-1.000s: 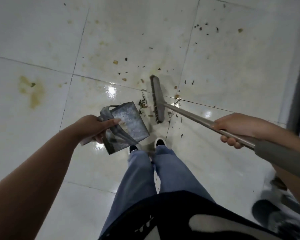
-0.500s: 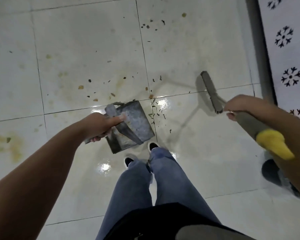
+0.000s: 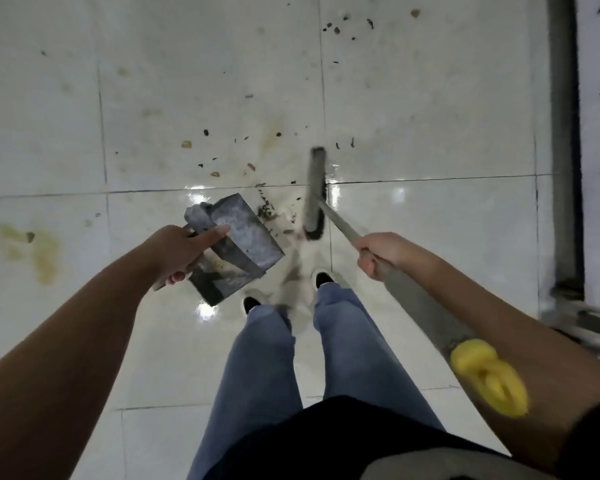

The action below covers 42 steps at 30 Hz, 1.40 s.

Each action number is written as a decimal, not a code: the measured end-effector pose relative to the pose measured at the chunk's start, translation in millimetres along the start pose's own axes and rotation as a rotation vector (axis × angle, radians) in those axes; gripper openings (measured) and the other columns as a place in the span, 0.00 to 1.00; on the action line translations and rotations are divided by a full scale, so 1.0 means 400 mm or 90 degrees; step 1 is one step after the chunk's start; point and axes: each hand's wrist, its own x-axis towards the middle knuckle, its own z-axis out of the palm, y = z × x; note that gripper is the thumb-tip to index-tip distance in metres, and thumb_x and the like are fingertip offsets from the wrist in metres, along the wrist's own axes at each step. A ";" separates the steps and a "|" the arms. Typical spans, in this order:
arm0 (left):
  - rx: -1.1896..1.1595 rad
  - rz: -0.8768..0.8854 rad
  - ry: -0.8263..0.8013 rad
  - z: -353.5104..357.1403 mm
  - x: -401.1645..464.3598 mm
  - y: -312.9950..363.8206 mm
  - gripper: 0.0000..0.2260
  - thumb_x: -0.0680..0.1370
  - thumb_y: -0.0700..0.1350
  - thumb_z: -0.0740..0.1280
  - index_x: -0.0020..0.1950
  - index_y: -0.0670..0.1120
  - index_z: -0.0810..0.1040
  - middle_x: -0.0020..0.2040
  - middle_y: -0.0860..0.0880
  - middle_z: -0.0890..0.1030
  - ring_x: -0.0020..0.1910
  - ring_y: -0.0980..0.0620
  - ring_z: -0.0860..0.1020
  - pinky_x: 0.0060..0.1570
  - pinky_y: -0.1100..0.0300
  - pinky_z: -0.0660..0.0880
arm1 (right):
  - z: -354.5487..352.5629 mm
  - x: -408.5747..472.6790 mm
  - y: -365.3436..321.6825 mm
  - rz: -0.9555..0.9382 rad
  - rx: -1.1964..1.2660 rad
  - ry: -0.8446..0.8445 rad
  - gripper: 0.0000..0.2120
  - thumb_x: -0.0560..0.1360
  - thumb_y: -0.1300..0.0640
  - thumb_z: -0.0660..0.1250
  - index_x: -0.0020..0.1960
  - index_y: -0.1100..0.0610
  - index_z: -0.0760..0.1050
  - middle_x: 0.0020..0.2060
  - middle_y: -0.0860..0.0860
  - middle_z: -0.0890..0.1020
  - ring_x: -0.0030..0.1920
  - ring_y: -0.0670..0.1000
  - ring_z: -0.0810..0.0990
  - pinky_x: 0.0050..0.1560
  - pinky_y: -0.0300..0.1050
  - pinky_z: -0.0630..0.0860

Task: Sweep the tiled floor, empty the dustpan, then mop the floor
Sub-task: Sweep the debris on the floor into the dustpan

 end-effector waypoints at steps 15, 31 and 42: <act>0.081 0.026 -0.053 -0.077 0.035 -0.242 0.27 0.71 0.66 0.63 0.25 0.44 0.67 0.16 0.52 0.64 0.17 0.54 0.62 0.26 0.64 0.61 | 0.036 -0.118 0.205 -0.011 -0.056 0.220 0.13 0.78 0.65 0.60 0.36 0.60 0.62 0.24 0.57 0.66 0.10 0.45 0.64 0.14 0.31 0.63; 0.083 0.063 -0.033 -0.028 0.049 -0.245 0.30 0.70 0.69 0.60 0.22 0.44 0.66 0.15 0.49 0.67 0.17 0.52 0.65 0.27 0.62 0.65 | 0.161 -0.120 0.214 -0.011 0.108 -0.020 0.12 0.80 0.59 0.57 0.38 0.56 0.63 0.19 0.50 0.67 0.13 0.42 0.61 0.14 0.28 0.60; 0.065 0.036 -0.027 -0.025 0.024 -0.275 0.30 0.71 0.68 0.61 0.22 0.44 0.66 0.15 0.51 0.66 0.17 0.52 0.64 0.28 0.62 0.65 | 0.213 -0.019 0.188 -0.014 -0.310 0.121 0.10 0.76 0.67 0.60 0.36 0.62 0.66 0.24 0.55 0.69 0.22 0.52 0.68 0.26 0.41 0.66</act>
